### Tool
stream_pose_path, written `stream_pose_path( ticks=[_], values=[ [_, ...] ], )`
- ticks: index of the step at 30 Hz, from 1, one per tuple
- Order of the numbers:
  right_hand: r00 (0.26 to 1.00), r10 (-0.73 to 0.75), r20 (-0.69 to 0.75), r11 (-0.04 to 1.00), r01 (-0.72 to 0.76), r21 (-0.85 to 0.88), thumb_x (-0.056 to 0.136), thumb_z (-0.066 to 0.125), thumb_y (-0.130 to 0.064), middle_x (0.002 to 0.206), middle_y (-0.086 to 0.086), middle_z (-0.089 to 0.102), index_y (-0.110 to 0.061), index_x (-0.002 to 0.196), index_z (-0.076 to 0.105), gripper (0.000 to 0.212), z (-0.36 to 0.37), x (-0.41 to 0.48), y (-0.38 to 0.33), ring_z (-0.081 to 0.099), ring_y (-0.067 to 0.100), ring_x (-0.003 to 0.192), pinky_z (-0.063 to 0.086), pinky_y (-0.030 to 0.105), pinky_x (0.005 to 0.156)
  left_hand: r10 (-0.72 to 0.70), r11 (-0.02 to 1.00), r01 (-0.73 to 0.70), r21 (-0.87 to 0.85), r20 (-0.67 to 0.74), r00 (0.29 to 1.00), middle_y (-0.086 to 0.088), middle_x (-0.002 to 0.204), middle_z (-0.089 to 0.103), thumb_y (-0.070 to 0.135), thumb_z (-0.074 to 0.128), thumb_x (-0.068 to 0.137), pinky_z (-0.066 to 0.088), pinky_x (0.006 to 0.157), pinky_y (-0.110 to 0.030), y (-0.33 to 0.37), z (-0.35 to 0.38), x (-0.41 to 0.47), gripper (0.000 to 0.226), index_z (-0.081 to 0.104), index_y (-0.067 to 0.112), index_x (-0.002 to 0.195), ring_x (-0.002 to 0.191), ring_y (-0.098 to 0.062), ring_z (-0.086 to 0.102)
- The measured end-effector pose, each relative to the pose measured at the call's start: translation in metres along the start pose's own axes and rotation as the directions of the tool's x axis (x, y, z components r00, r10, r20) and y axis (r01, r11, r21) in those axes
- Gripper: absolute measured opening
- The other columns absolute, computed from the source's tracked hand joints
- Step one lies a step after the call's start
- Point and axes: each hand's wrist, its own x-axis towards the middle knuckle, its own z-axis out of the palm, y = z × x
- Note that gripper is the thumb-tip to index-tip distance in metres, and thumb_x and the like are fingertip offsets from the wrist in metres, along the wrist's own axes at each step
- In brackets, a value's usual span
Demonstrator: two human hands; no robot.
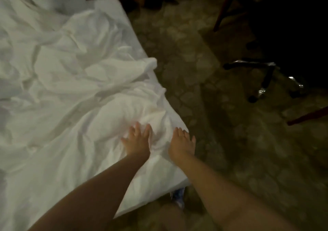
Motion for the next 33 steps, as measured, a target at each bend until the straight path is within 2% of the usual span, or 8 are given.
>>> stream_pose_path(
  ticks=[7, 9, 12, 14, 19, 24, 28, 33],
  values=[
    [0.988, -0.149, -0.049, 0.989, 0.148, -0.02, 0.095, 0.053, -0.028, 0.144, 0.011, 0.038, -0.01, 0.146, 0.023, 0.062, 0.019, 0.065, -0.038, 0.042, 0.026, 0.126, 0.035, 0.036, 0.102, -0.006, 0.992, 0.004, -0.126, -0.022, 1.0, -0.008, 0.144, 0.03, 0.018, 0.048, 0.092, 0.041, 0.1, -0.038, -0.011, 0.026, 0.038, 0.076, 0.002, 0.029, 0.151, 0.126, -0.028, 0.039],
    [0.979, -0.201, 0.029, 0.977, 0.203, -0.072, 0.101, 0.04, -0.023, 0.137, 0.013, 0.048, -0.009, 0.137, 0.038, 0.039, 0.013, 0.075, -0.036, 0.047, 0.028, 0.122, 0.037, 0.036, 0.101, -0.013, 0.974, 0.012, -0.224, -0.003, 1.0, -0.009, 0.129, 0.048, 0.012, 0.047, 0.092, 0.044, 0.092, -0.036, -0.012, 0.022, 0.042, 0.071, 0.01, 0.028, 0.151, 0.112, -0.028, 0.053],
    [0.924, -0.316, 0.215, 0.914, 0.357, -0.19, 0.105, 0.03, -0.028, 0.138, 0.018, 0.048, -0.004, 0.134, 0.042, 0.04, -0.006, 0.073, -0.034, 0.046, 0.033, 0.126, 0.034, 0.04, 0.104, -0.021, 0.962, 0.04, -0.27, 0.073, 0.997, -0.01, 0.117, 0.06, 0.017, 0.039, 0.096, 0.046, 0.084, -0.036, -0.011, 0.006, 0.039, 0.058, 0.02, 0.031, 0.149, 0.103, -0.029, 0.06],
    [0.92, -0.301, 0.251, 0.928, 0.343, -0.144, 0.104, 0.028, -0.042, 0.137, 0.014, 0.048, -0.002, 0.135, 0.043, 0.053, -0.02, 0.053, -0.032, 0.046, 0.033, 0.127, 0.034, 0.036, 0.105, 0.019, 0.972, 0.015, -0.235, 0.14, 0.99, -0.008, 0.123, 0.06, 0.022, 0.035, 0.099, 0.046, 0.089, -0.036, -0.01, -0.007, 0.033, 0.05, 0.027, 0.032, 0.147, 0.109, -0.028, 0.059],
    [0.87, -0.24, 0.43, 0.935, 0.326, -0.138, 0.102, 0.031, -0.023, 0.143, 0.017, 0.043, -0.01, 0.146, 0.029, 0.045, -0.023, -0.002, -0.005, 0.045, 0.032, 0.127, 0.035, 0.037, 0.104, 0.113, 0.988, -0.061, -0.14, 0.405, 0.907, -0.004, 0.136, 0.052, 0.027, 0.034, 0.098, 0.041, 0.101, -0.034, 0.0, -0.007, -0.004, 0.041, 0.046, 0.024, 0.137, 0.124, -0.024, 0.049],
    [0.779, -0.197, 0.596, 0.918, 0.36, -0.166, 0.102, 0.035, -0.033, 0.145, 0.016, 0.039, -0.011, 0.148, 0.025, 0.051, -0.013, -0.039, 0.031, 0.043, 0.032, 0.128, 0.033, 0.033, 0.104, 0.146, 0.985, -0.073, -0.157, 0.528, 0.836, -0.004, 0.14, 0.046, 0.029, 0.033, 0.099, 0.039, 0.104, -0.037, 0.018, 0.008, -0.051, 0.044, 0.039, 0.029, 0.142, 0.127, -0.025, 0.045],
    [0.863, -0.272, 0.426, 0.911, 0.374, -0.177, 0.099, 0.037, -0.023, 0.137, 0.011, 0.047, -0.015, 0.136, 0.039, 0.038, -0.037, -0.043, 0.058, 0.043, 0.03, 0.127, 0.03, 0.041, 0.105, 0.048, 0.986, 0.057, -0.158, 0.593, 0.804, -0.008, 0.149, 0.025, 0.031, 0.038, 0.097, 0.027, 0.109, -0.046, 0.043, 0.0, -0.079, 0.062, 0.007, 0.037, 0.151, 0.135, -0.031, 0.031],
    [0.877, -0.435, 0.205, 0.87, 0.468, -0.156, 0.095, 0.042, -0.022, 0.134, 0.006, 0.049, -0.021, 0.131, 0.044, 0.035, -0.114, -0.02, 0.071, 0.043, 0.027, 0.123, 0.029, 0.042, 0.103, -0.062, 0.91, 0.218, -0.353, 0.405, 0.912, -0.004, 0.14, 0.04, 0.023, 0.039, 0.096, 0.036, 0.106, -0.038, 0.1, -0.059, -0.071, 0.054, 0.026, 0.03, 0.148, 0.128, -0.023, 0.042]
  ],
)
